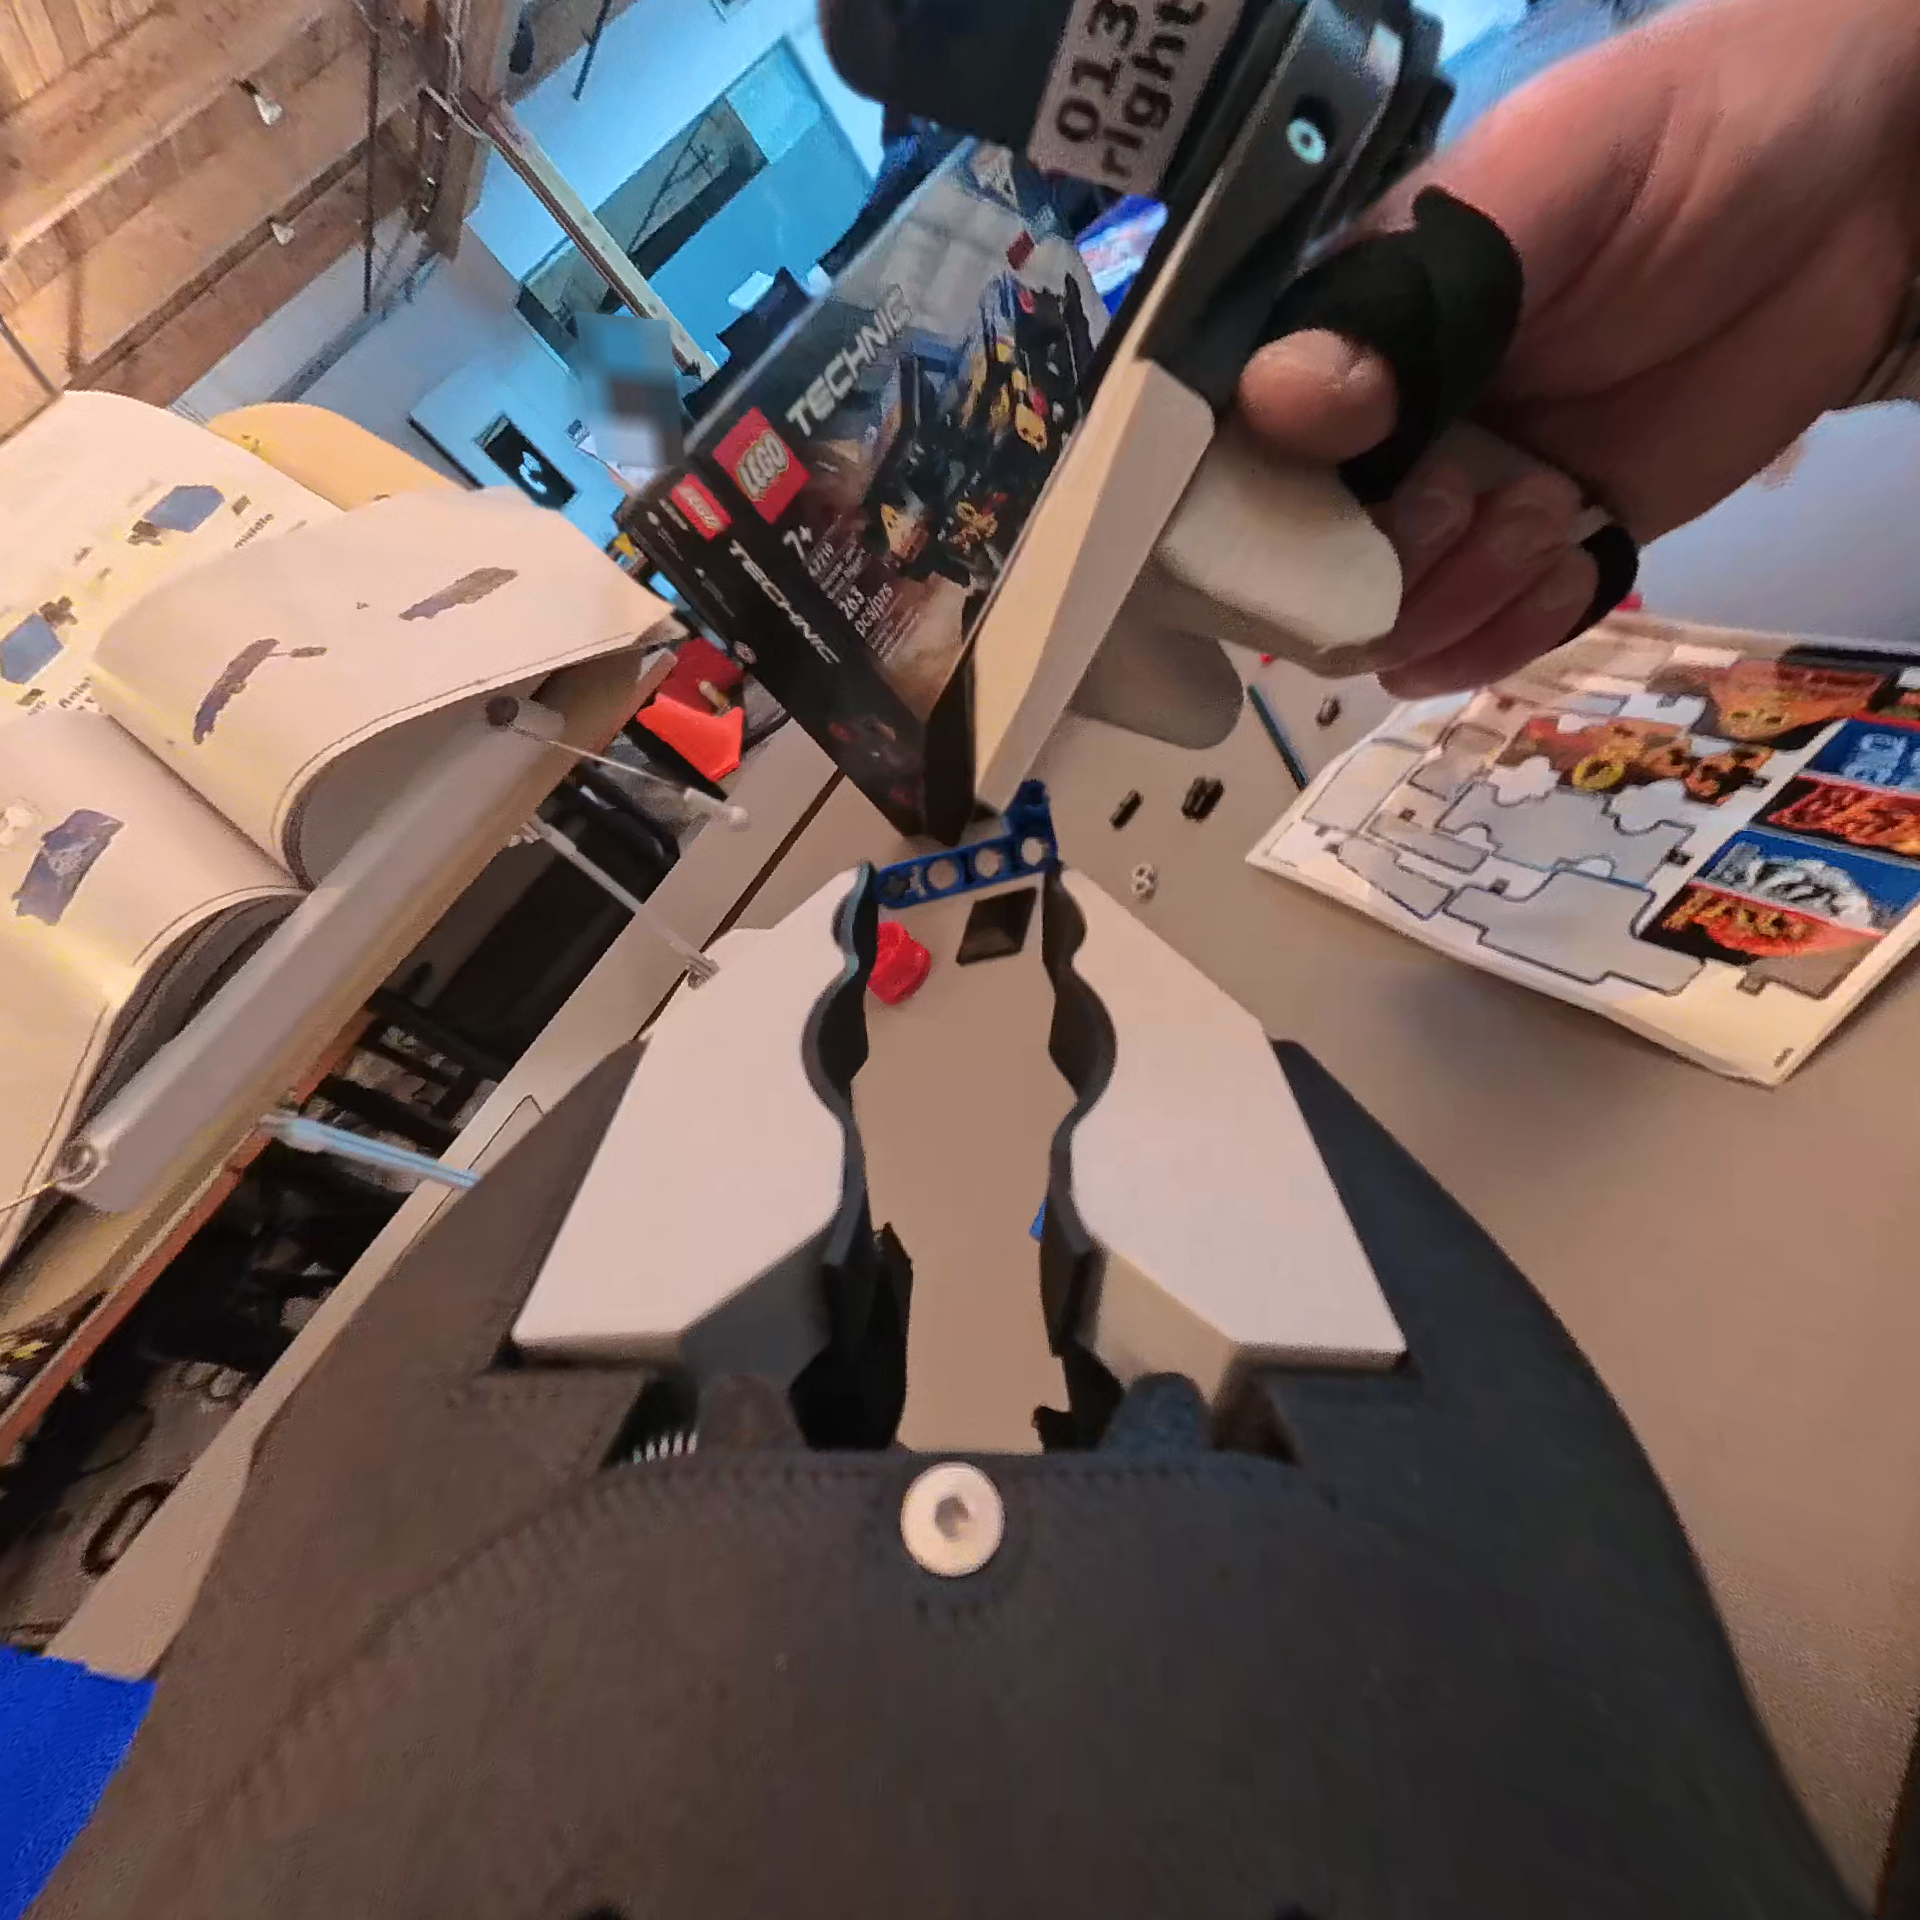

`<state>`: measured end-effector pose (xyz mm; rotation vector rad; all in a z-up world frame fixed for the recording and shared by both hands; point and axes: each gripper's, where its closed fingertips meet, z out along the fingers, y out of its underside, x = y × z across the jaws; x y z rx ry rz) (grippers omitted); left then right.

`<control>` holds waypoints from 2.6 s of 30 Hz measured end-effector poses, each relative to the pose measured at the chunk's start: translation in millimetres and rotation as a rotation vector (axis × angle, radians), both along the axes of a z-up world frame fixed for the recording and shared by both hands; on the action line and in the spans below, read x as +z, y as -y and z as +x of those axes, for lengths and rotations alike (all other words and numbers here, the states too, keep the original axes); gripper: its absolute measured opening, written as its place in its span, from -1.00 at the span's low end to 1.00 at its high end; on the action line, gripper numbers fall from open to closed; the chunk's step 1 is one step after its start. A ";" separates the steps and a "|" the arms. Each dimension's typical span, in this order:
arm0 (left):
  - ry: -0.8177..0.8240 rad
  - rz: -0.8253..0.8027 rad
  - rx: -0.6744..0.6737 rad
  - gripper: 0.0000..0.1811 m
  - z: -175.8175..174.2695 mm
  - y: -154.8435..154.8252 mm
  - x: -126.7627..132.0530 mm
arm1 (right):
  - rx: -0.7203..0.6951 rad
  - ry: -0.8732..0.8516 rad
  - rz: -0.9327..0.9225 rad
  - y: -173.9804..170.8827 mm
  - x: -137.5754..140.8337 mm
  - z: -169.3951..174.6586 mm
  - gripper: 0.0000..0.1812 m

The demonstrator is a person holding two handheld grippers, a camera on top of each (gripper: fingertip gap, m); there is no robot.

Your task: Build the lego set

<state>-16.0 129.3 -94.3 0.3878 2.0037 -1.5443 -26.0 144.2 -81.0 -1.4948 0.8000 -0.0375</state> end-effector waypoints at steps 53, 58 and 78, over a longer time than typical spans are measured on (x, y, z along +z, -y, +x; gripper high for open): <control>-1.118 -0.105 -0.506 -0.90 -28.1 -5.5 10.8 | -0.125 0.212 -0.166 15.1 18.4 -3.1 -0.97; -1.095 -0.105 -0.480 -0.79 -25.0 -4.7 8.9 | -0.148 0.192 -0.130 22.9 20.7 -0.9 -0.97; -0.893 -0.101 -0.352 -0.91 -15.1 -2.2 1.9 | -0.136 0.170 -0.181 23.4 7.9 0.2 -0.97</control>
